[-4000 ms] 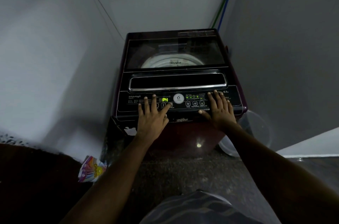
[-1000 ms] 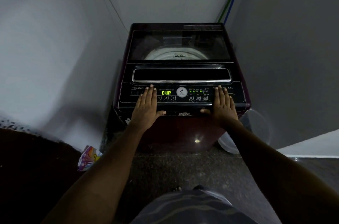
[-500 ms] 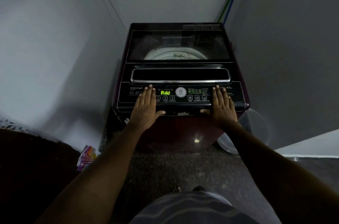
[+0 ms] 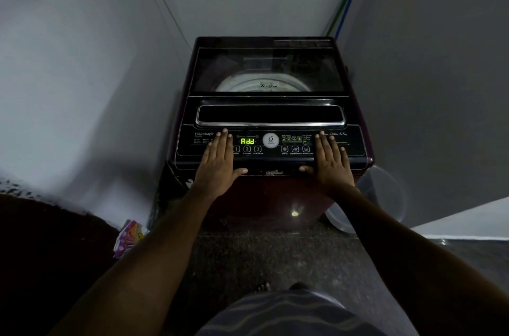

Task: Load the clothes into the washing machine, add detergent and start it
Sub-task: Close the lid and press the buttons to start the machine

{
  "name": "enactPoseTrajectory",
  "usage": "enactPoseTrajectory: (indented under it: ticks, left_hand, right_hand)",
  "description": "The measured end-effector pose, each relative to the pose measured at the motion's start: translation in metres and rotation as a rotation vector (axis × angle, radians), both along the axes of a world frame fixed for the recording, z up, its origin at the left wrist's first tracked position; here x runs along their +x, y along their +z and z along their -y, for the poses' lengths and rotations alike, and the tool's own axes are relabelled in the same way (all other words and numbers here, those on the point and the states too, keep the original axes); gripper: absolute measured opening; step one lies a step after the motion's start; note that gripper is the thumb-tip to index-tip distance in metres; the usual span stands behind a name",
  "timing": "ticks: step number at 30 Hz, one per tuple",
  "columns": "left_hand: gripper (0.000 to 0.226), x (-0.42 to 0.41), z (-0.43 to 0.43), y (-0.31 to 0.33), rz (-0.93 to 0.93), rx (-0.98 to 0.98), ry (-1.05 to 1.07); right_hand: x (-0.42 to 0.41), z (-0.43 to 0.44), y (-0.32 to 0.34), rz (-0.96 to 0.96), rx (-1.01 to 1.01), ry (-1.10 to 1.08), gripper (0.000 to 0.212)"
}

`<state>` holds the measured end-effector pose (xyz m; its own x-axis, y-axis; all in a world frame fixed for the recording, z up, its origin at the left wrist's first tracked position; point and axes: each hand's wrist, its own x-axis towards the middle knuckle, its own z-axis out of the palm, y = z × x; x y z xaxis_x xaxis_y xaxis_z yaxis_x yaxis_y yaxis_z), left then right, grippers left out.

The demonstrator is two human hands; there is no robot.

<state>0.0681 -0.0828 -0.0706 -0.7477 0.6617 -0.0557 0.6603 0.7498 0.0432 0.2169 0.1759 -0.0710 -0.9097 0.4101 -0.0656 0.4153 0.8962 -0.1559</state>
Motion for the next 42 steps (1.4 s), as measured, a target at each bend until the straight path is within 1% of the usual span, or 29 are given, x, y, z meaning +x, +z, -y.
enactPoseTrajectory:
  ticks: [12,17,42]
  left_hand:
    - [0.099,0.0,-0.0002,0.0009,0.023,0.011,-0.004]
    - [0.1,-0.0011,-0.0007,-0.0001,0.005,-0.003,-0.004]
    - [0.098,0.0021,-0.0014,0.0028,0.003,-0.006,0.008]
  right_hand:
    - [0.0002,0.0018,0.0044,0.047,0.001,0.001,0.094]
    - [-0.0011,0.0015,0.0061,0.065,-0.015,-0.001,0.095]
    - [-0.0003,0.0039,0.0084,0.048,-0.032,-0.012,0.092]
